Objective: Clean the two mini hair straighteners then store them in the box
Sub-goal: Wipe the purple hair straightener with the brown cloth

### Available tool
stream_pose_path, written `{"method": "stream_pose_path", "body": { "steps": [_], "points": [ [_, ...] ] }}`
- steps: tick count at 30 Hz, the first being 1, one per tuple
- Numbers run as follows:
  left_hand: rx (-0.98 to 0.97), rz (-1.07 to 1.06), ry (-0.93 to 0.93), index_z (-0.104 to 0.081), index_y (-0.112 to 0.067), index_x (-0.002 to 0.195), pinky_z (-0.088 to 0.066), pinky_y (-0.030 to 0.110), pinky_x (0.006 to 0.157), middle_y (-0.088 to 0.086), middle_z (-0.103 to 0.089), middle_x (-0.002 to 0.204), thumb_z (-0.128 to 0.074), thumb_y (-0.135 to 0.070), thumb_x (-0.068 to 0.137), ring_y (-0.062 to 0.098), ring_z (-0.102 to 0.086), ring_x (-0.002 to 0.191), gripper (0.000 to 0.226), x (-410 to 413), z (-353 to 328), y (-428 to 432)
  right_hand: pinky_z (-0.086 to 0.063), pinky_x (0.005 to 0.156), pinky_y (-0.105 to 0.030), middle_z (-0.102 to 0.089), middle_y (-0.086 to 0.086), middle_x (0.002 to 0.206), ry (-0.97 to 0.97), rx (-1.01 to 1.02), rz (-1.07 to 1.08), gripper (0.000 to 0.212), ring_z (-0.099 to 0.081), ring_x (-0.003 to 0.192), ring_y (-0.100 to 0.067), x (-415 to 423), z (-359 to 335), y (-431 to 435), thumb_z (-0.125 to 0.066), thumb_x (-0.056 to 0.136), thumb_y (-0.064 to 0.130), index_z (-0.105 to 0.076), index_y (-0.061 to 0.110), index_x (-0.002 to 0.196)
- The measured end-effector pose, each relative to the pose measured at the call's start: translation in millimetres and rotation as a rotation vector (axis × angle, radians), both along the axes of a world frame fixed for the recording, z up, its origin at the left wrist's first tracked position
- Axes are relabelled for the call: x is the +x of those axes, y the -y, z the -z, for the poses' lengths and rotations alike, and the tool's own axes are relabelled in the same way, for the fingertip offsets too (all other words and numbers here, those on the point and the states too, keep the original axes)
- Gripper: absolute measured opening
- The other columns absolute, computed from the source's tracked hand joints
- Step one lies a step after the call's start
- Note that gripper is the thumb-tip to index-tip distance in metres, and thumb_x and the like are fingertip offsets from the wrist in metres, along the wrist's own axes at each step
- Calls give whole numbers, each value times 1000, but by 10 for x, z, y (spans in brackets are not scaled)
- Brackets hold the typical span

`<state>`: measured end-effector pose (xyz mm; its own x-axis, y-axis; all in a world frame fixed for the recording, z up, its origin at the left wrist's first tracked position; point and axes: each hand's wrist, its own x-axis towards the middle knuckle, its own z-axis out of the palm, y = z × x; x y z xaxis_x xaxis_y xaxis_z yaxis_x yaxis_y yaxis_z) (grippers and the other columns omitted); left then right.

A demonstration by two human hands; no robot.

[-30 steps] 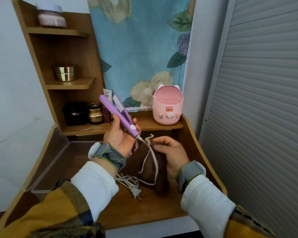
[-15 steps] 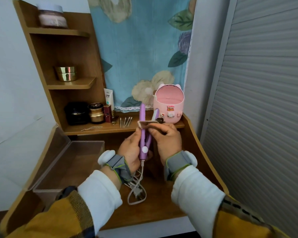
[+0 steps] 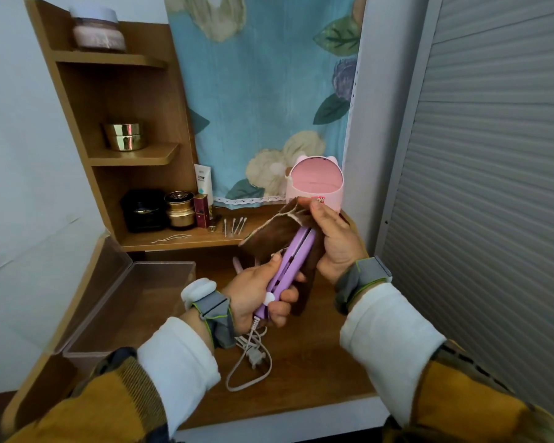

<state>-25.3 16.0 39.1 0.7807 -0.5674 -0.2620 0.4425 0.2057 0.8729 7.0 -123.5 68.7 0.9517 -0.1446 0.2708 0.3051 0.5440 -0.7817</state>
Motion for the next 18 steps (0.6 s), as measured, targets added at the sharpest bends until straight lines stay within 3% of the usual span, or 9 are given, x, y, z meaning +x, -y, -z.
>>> {"method": "stream_pose_path", "body": {
  "steps": [3,6,8,9,11,13,15,17,18],
  "points": [
    [36,79,-34,-55,-7,93,-30,13,38,1,-38,52,-30,-43,96,7,-28,32,44,-48,-22,3,-56,63,-23,-68,-1,67,-31,-61,-27,11,-63,61,-11,18,-6,33,-55,90,5,-66,6,89],
    [211,-67,173,-54,-7,89,-33,16,39,1,-41,52,-27,-41,100,10,-32,32,44,-74,13,82,-49,60,-21,-64,7,59,-74,-252,169,20,-56,55,-7,111,-23,-5,-55,91,6,-67,12,77],
    [531,-204,485,-56,-9,91,-44,22,45,5,-51,56,-25,-42,100,16,-47,39,46,-91,-12,126,-45,68,-22,-65,6,65,-60,-440,340,23,-55,59,-3,143,-57,-34,-52,91,3,-68,11,76],
    [772,-236,686,-56,-11,99,-53,29,61,9,-59,66,-23,-39,101,22,-59,56,44,-82,-41,117,-44,72,-24,-67,0,73,-66,-581,420,22,-57,66,-4,151,-68,-42,-50,92,4,-69,9,81],
    [1285,-220,999,-49,-15,115,-42,47,98,14,-66,97,-20,-35,102,32,-61,98,38,-28,-79,94,-44,82,-28,-69,-9,93,-128,-963,586,23,-59,86,-18,135,-37,-17,-47,94,11,-70,9,94],
    [1451,-223,1092,-45,-16,118,-34,52,103,14,-64,106,-18,-36,102,34,-56,108,37,7,-74,80,-45,86,-31,-68,-9,98,-124,-1106,626,23,-59,94,-25,115,13,-5,-47,95,14,-70,11,97],
    [1163,-229,974,-51,-14,112,-41,52,98,17,-65,96,-22,-37,101,37,-59,100,39,-22,-27,91,-47,84,-29,-68,-2,87,-42,-897,500,21,-59,85,-17,115,38,8,-51,93,9,-71,11,91],
    [527,-185,532,-55,-10,97,-52,33,60,14,-56,68,-27,-43,100,25,-58,55,43,-55,-1,85,-50,74,-22,-67,6,75,23,-536,292,19,-58,73,-9,91,-1,14,-53,91,5,-70,12,86],
    [245,-97,280,-53,-9,91,-42,20,44,7,-47,57,-28,-45,98,15,-44,38,45,-60,1,64,-52,69,-20,-67,6,71,33,-350,161,18,-59,68,-9,69,-38,18,-53,91,4,-68,11,87]
  ]
}}
